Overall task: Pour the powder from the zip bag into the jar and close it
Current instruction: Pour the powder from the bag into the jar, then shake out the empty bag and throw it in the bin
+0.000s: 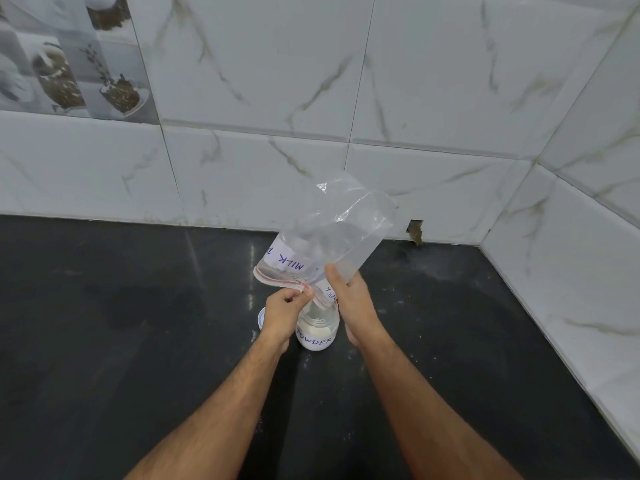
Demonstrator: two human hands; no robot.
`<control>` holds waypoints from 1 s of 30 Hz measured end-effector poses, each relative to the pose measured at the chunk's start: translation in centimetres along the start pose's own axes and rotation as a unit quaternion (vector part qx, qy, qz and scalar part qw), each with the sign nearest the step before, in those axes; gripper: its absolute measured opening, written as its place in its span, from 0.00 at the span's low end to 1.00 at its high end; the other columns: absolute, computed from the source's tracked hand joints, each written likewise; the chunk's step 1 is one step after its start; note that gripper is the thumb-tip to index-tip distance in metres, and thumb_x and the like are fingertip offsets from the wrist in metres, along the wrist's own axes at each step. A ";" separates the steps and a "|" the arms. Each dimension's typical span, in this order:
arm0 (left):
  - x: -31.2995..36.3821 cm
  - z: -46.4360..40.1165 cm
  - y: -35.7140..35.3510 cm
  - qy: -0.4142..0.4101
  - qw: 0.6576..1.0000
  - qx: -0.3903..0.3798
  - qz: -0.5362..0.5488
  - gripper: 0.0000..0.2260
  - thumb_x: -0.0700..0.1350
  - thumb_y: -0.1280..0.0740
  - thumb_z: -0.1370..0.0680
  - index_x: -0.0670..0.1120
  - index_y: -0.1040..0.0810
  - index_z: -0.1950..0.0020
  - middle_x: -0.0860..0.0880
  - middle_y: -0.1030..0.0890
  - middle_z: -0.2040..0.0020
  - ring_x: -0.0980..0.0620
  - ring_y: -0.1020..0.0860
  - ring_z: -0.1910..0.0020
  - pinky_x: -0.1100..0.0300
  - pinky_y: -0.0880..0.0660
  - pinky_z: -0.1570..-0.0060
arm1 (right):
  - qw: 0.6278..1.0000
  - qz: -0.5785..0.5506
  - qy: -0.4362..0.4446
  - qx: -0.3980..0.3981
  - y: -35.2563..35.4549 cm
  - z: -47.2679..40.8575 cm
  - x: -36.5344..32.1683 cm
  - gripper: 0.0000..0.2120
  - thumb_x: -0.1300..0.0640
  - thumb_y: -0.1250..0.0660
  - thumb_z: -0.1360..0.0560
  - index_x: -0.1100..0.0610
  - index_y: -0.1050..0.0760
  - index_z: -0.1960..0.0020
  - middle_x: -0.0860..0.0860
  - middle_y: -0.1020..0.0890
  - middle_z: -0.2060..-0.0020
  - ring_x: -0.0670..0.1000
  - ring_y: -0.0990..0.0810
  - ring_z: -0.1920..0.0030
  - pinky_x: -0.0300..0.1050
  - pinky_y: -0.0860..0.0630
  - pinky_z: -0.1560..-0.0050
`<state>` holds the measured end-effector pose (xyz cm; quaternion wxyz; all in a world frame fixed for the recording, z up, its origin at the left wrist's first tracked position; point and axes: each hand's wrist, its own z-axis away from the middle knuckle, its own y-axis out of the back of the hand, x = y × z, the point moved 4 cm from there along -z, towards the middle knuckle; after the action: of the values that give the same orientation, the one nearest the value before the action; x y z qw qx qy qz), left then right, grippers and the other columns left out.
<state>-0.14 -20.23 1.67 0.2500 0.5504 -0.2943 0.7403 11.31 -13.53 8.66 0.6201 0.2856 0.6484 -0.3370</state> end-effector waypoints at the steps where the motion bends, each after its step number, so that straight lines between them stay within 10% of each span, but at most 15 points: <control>1: 0.1 -0.1 0.1 -0.006 1.000 -0.003 -0.003 0.07 0.41 0.28 0.23 0.37 0.15 0.51 0.42 0.13 0.52 0.45 0.16 0.46 0.50 0.22 0.41 | 0.999 0.013 0.011 0.035 0.5 -0.2 -0.3 0.16 0.51 0.33 0.20 0.55 0.24 0.35 0.52 0.15 0.44 0.51 0.16 0.43 0.47 0.19 0.44; 8: 2.2 -0.1 -0.2 -0.056 0.996 -0.042 -0.056 0.08 0.43 0.24 0.27 0.38 0.17 0.57 0.38 0.26 0.64 0.48 0.26 0.62 0.53 0.22 0.54 | 0.990 -0.006 -0.054 0.131 3.1 -1.9 -1.8 0.07 0.59 0.36 0.19 0.55 0.20 0.51 0.54 0.14 0.54 0.54 0.15 0.53 0.59 0.19 0.47; 11: 3.6 0.5 -0.7 -0.063 0.992 -0.098 -0.048 0.09 0.37 0.26 0.26 0.40 0.17 0.46 0.45 0.30 0.64 0.53 0.29 0.64 0.67 0.25 0.61 | 0.984 -0.048 -0.091 0.142 4.4 -2.6 -1.7 0.07 0.58 0.36 0.19 0.57 0.20 0.46 0.56 0.14 0.52 0.56 0.15 0.52 0.55 0.18 0.52; 21: 6.3 -1.4 -1.6 0.087 0.990 -0.101 0.044 0.20 0.60 0.43 0.18 0.47 0.19 0.44 0.49 0.15 0.55 0.54 0.20 0.61 0.61 0.29 0.64 | 0.951 -0.212 -0.194 0.114 7.9 -3.1 -0.3 0.16 0.55 0.38 0.18 0.57 0.26 0.32 0.57 0.15 0.44 0.58 0.15 0.46 0.56 0.19 0.50; 26: 7.3 -1.6 -3.3 0.087 0.985 -0.117 0.090 0.13 0.38 0.40 0.18 0.48 0.31 0.36 0.44 0.13 0.52 0.53 0.17 0.65 0.63 0.27 0.73 | 0.927 -0.294 -0.193 0.129 9.1 -2.9 -0.7 0.16 0.60 0.41 0.18 0.63 0.27 0.32 0.61 0.16 0.44 0.59 0.15 0.49 0.52 0.16 0.63; 30: 8.7 -1.8 -4.5 -0.005 0.990 -0.139 0.025 0.16 0.40 0.32 0.21 0.47 0.25 0.34 0.49 0.16 0.54 0.55 0.21 0.66 0.63 0.26 0.70 | 0.919 -0.319 -0.189 0.135 9.6 -2.7 -1.4 0.16 0.64 0.42 0.19 0.67 0.29 0.32 0.63 0.14 0.51 0.60 0.12 0.56 0.52 0.16 0.64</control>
<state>-0.58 -15.36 10.40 0.3041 0.5066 -0.4095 0.6951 17.32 -5.47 9.29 0.5461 0.0754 0.5240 -0.6492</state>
